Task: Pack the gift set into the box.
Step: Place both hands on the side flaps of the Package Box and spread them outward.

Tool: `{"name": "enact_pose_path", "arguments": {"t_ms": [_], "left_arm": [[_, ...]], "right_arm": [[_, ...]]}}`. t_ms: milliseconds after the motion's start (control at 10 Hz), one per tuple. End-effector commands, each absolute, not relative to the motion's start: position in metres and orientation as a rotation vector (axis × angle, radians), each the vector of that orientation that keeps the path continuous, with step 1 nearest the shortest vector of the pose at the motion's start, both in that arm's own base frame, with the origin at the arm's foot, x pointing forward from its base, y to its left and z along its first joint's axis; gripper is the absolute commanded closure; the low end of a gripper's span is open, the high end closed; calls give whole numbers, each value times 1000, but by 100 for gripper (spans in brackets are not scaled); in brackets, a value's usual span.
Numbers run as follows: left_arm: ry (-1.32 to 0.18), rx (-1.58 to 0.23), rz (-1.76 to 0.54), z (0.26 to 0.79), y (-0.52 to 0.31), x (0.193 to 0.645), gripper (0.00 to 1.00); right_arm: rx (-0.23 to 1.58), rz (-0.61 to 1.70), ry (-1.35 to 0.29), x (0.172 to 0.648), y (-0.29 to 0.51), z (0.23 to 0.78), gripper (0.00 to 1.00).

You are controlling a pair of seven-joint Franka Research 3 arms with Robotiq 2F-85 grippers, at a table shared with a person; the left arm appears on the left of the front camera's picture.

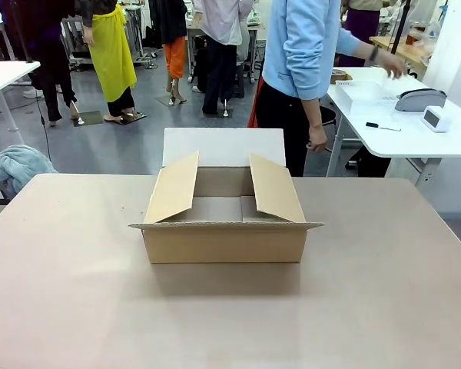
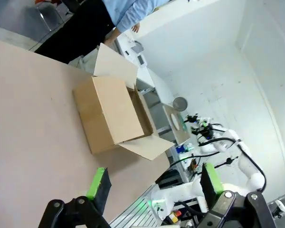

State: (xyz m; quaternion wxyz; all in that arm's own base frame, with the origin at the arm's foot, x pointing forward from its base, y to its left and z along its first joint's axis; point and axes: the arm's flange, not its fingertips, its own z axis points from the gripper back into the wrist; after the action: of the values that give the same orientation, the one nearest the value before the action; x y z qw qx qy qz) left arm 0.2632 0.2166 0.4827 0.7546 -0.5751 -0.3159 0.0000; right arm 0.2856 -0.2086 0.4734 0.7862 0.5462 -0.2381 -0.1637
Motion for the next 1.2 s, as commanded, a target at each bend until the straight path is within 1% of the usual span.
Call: {"name": "enact_pose_path", "arguments": {"t_ms": [0, 200, 300, 400, 500, 600, 700, 800, 900, 1000, 1100], "left_arm": [[-619, -1098, -190, 525, 162, 296, 0], [-513, -741, -356, 570, 74, 325, 0], [-454, -600, -432, 585, 22, 333, 0], [-374, -466, -493, 589, -23, 341, 0], [-309, -344, -527, 581, -79, 349, 0], [-251, -254, -576, 566, -127, 356, 0], [-244, -204, -568, 552, -162, 363, 0], [-198, -272, -614, 548, -159, 364, 0], [-305, -261, -592, 563, -159, 338, 0], [-305, -261, -592, 563, -159, 338, 0], [-305, -261, -592, 563, -159, 338, 0]], "right_arm": [[973, -57, -549, 320, -137, 521, 0], [802, 316, -567, 359, -31, 562, 0], [786, 482, -571, 375, 14, 569, 0], [788, 621, -564, 384, 54, 567, 0], [799, 825, -577, 388, 98, 558, 0], [759, 1034, -599, 387, 137, 542, 0], [725, 1094, -612, 385, 159, 527, 0], [587, 936, -514, 385, 153, 517, 0], [734, 963, -513, 373, 165, 545, 0], [734, 963, -513, 373, 165, 545, 0], [679, 1015, -495, 381, 172, 522, 0]]}}
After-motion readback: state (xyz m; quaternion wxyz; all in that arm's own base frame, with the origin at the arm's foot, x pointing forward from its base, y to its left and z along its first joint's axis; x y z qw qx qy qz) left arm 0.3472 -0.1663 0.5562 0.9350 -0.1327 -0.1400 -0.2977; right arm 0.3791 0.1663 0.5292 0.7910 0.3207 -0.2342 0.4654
